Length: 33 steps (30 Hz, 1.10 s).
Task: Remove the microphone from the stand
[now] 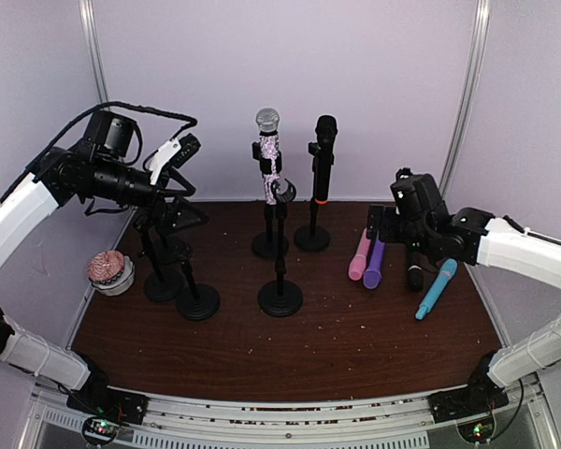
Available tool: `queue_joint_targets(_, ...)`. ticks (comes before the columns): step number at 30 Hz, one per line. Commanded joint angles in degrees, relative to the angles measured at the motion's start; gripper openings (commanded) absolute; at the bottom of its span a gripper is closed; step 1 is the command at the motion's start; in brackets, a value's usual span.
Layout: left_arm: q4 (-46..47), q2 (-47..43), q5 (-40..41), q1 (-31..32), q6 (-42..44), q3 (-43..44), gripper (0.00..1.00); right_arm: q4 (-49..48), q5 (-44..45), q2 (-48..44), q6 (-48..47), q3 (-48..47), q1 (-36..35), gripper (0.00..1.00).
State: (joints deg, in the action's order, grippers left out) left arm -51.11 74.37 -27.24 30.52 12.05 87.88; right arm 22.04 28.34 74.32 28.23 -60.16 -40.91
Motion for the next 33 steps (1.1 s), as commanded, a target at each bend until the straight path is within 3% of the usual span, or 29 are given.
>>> queue_joint_targets(1, 0.95, -1.59, 0.26, -1.65, -0.68, -1.10, 0.98, -4.28, -13.41, -4.63, 3.51, -2.50, 3.44, 1.00)
queue_joint_targets(3, 0.40, -1.68, 0.30, -2.28, -0.31, -1.26, 0.98, -9.16, -22.05, -5.36, 4.71, -1.17, 3.58, 1.00)
queue_joint_targets(6, -0.53, -1.66, 0.41, -3.19, 0.37, -1.28, 0.98, -7.19, -25.71, -1.77, 10.04, -3.71, 0.14, 0.99)
queue_joint_targets(14, -1.01, -2.41, 1.82, -3.77, 2.13, -1.30, 0.98, -23.28, -39.97, 7.99, 25.09, 1.36, -9.17, 0.80)
queue_joint_targets(18, -1.10, -2.55, 1.67, -3.80, 2.23, -1.43, 0.98, -32.73, -44.55, 11.02, 30.87, 4.82, -9.79, 0.75)
queue_joint_targets(33, -1.71, -2.36, 1.06, -3.75, 3.57, -0.69, 0.98, -45.09, -53.28, 25.40, 39.70, 0.99, -10.09, 0.61)
